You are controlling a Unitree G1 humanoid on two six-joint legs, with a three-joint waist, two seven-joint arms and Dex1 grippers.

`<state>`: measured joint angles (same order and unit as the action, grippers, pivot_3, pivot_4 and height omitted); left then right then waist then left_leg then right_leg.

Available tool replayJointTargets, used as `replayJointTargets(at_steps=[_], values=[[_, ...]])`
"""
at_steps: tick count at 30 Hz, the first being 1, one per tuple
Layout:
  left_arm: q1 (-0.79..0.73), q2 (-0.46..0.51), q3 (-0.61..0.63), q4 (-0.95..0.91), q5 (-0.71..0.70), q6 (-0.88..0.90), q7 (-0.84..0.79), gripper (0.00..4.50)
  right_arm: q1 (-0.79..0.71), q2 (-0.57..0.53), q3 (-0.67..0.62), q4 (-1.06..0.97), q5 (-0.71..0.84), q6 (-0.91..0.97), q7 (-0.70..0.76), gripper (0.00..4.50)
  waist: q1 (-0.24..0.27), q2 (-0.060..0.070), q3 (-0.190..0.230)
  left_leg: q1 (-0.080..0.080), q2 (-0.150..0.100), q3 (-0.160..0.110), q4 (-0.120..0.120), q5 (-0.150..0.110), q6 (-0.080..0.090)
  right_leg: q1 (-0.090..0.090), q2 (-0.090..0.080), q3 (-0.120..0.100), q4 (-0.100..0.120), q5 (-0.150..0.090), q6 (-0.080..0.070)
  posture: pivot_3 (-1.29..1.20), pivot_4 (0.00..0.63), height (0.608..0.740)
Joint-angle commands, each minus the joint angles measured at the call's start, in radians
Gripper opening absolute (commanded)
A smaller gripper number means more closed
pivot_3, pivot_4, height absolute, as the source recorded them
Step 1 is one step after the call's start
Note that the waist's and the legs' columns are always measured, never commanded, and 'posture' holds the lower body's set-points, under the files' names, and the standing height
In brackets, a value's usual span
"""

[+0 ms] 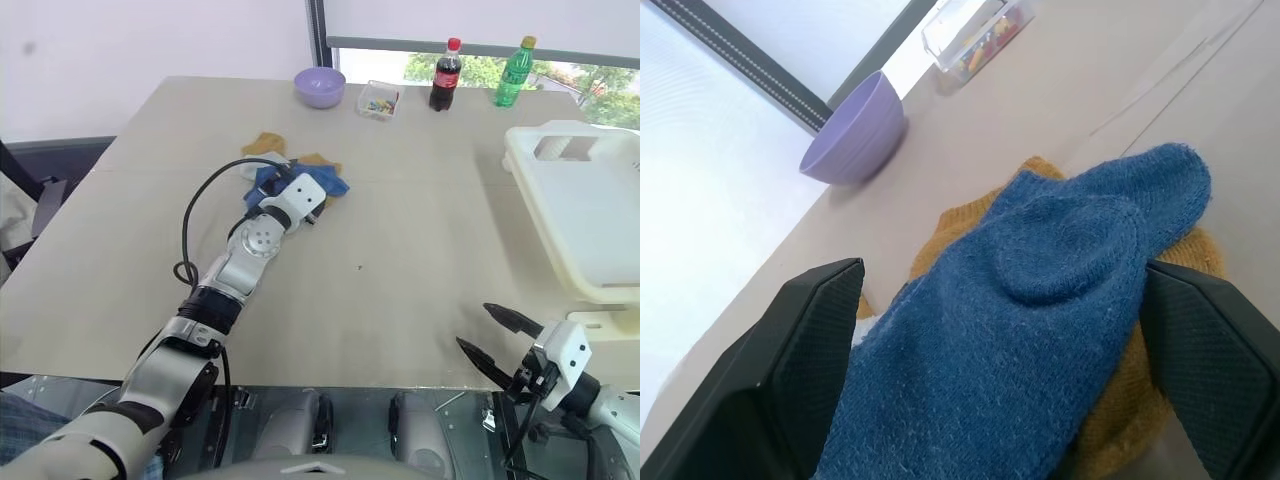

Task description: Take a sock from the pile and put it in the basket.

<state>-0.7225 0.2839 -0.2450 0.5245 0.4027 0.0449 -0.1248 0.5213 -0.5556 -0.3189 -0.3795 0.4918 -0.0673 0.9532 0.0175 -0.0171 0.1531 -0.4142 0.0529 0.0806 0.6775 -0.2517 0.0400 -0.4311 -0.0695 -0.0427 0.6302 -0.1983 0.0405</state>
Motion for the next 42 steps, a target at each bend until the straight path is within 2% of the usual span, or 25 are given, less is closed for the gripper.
replayJointTargets(at_steps=[1,4,6,7,10,13,15,21,25,28,36,40,42], values=[[-0.032,-0.002,0.013,0.002,0.003,0.001,0.024,4.5,-0.005,0.004,-0.003,-0.007,0.003,-0.022,0.002,3.63,0.0,0.0,0.0,0.0,0.0,0.0,0.0,0.0,0.0,0.0,0.0,0.0,0.0,0.0,0.0,0.0,0.15,0.736],[-0.035,-0.006,0.018,0.002,-0.001,-0.001,0.029,4.5,-0.008,0.005,-0.002,-0.004,0.0,-0.024,0.003,3.63,0.0,0.0,0.0,0.0,0.0,0.0,0.001,0.0,0.0,0.0,0.0,0.0,0.001,0.0,0.0,0.0,0.15,0.736],[-0.036,-0.013,0.024,-0.008,-0.009,-0.002,0.034,3.93,-0.01,0.005,-0.001,-0.001,0.0,-0.026,0.004,3.67,0.0,0.0,0.0,0.0,0.0,0.0,0.003,0.0,0.0,0.0,0.0,0.0,0.003,0.0,-0.001,0.0,0.15,0.736],[-0.037,-0.016,0.026,-0.012,-0.011,-0.002,0.037,3.6,-0.011,0.005,-0.001,0.0,0.0,-0.026,0.004,3.67,0.0,0.0,0.0,0.0,0.0,0.0,0.003,0.0,0.0,0.0,0.0,0.0,0.003,0.0,-0.001,0.0,0.15,0.736],[-0.039,-0.02,0.029,-0.014,-0.014,-0.002,0.038,2.05,-0.014,0.005,0.001,0.003,-0.003,-0.028,0.004,3.67,0.0,0.0,0.0,0.0,0.0,0.0,0.006,0.0,0.0,0.0,0.0,0.0,0.005,-0.001,-0.002,0.0,0.15,0.736],[-0.037,-0.021,0.029,-0.016,-0.016,-0.003,0.037,0.72,-0.016,0.006,0.004,0.003,-0.005,-0.029,0.004,3.67,0.0,0.0,0.0,0.0,0.0,0.0,0.007,0.0,0.0,0.0,-0.001,0.0,0.007,-0.001,-0.002,0.0,0.15,0.736],[-0.034,-0.02,0.03,-0.017,-0.019,-0.003,0.037,0.04,-0.018,0.006,0.005,0.005,-0.006,-0.03,0.003,3.67,0.0,0.0,0.0,0.0,0.0,0.0,0.007,0.0,0.0,0.0,-0.001,0.0,0.007,-0.001,-0.002,0.0,0.15,0.736],[-0.029,-0.019,0.034,-0.021,-0.033,-0.011,0.024,0.04,-0.021,0.009,0.009,0.008,-0.01,-0.031,0.001,3.67,0.0,0.0,0.0,0.0,0.0,-0.001,0.008,0.0,0.0,0.0,-0.001,0.0,0.008,-0.001,-0.002,0.0,0.15,0.736],[0.0,-0.01,0.041,-0.08,-0.074,-0.006,-0.042,0.04,-0.022,0.008,0.009,0.007,-0.011,-0.031,-0.001,3.67,-0.001,0.0,0.0,0.0,0.0,-0.001,0.008,0.0,0.0,0.0,-0.001,0.0,0.008,-0.001,-0.002,0.0,0.15,0.736],[0.057,-0.002,0.059,-0.197,-0.158,0.021,-0.157,0.04,-0.02,0.006,0.008,0.005,-0.012,-0.032,-0.003,3.67,-0.002,0.0,0.0,0.0,0.001,-0.001,0.007,0.0,0.0,-0.001,-0.001,0.001,0.008,-0.001,-0.002,0.0,0.15,0.736],[0.249,0.118,0.005,-0.601,-0.387,0.335,-0.604,0.04,-0.014,0.007,0.012,-0.002,-0.015,-0.031,-0.008,3.67,-0.003,0.001,0.0,0.001,0.001,-0.004,0.008,0.0,0.0,-0.001,-0.001,0.002,0.009,-0.001,-0.002,0.0,0.15,0.736],[0.294,0.136,-0.057,-0.68,-0.414,0.383,-0.683,0.04,-0.015,0.009,0.018,-0.004,-0.018,-0.031,-0.012,3.67,0.0,0.001,0.0,0.001,0.001,-0.005,0.009,0.0,0.0,-0.001,-0.001,0.002,0.01,-0.002,-0.002,0.0,0.15,0.736],[0.298,0.106,-0.098,-0.678,-0.42,0.315,-0.703,0.04,-0.021,0.007,0.018,-0.006,-0.018,-0.028,-0.018,3.67,0.003,0.001,0.0,0.001,0.001,-0.005,0.01,0.0,0.0,-0.001,-0.001,0.002,0.011,-0.002,-0.002,0.0,0.15,0.736]])
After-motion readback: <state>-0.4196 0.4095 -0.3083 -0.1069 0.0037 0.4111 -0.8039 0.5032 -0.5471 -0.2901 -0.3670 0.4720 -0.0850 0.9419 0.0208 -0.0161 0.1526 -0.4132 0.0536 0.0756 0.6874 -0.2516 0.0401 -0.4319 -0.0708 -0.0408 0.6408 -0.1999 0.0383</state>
